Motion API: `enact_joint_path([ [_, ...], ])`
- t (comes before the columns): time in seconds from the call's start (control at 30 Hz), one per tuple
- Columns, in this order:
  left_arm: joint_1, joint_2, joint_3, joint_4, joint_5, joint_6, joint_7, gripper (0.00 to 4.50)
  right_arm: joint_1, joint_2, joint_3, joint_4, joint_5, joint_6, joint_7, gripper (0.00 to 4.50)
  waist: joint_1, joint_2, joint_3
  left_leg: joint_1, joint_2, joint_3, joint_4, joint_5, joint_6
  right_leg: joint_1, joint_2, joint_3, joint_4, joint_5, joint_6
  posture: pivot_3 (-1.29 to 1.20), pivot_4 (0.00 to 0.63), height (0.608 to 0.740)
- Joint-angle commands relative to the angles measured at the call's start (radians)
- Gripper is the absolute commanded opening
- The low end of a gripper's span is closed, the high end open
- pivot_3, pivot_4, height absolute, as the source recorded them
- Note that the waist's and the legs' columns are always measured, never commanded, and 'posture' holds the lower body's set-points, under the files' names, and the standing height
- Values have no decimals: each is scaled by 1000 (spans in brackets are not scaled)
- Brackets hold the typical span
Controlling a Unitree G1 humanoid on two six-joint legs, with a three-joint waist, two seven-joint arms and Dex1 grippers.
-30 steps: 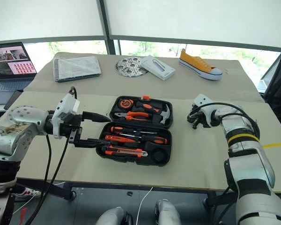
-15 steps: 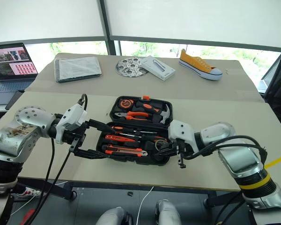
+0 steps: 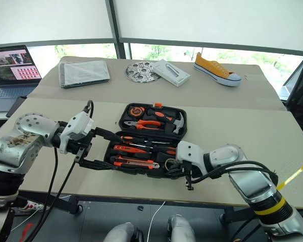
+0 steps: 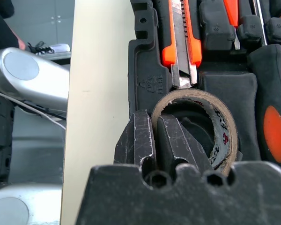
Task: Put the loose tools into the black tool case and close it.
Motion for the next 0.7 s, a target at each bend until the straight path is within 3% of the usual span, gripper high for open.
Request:
enact_joint_path([
  [0.03, -18, 4, 5, 9, 13, -28, -6, 4500, 11, -24, 14, -6, -25, -5, 1, 918, 1, 0, 0, 0, 0, 0, 0, 0, 0, 0, 0, 0, 0, 0, 0, 0, 150, 733],
  [0.3, -8, 6, 7, 29, 24, -47, -1, 4500, -12, -44, -90, -101, 139, 72, 67, 3558, 12, 0, 0, -1, 0, -1, 0, 0, 0, 0, 0, -1, -1, 0, 0, 0, 150, 733],
  [0.47, 34, 10, 56, 139, 81, -70, 102, 4500, -34, -48, -263, -27, 233, 151, -2, 3558, 13, -1, 0, 0, 0, 0, 0, 0, 0, 0, 0, 0, 0, 0, 0, 0, 150, 733],
  [0.5, 43, 11, 67, 159, 90, -78, 122, 4500, -30, -47, -282, -9, 232, 150, -17, 3297, 13, -1, 0, 0, 0, 0, 0, 0, 0, 0, 0, 0, 0, 1, 0, 0, 150, 733],
  [0.6, 96, 20, 134, 269, 131, -115, 217, 3827, 19, -46, -358, 107, 178, 93, -96, 2524, 15, -1, 0, 0, 0, -1, 0, 0, 0, 0, 0, 0, 0, 0, 0, 0, 150, 733],
  [0.7, 127, 19, 147, 345, 178, -173, 267, 2724, 52, -41, -364, 192, 118, 12, -145, 1548, 17, -1, 0, 0, 0, 0, -1, 0, 0, 0, 0, -1, -1, 4, -7, 0, 150, 733],
])
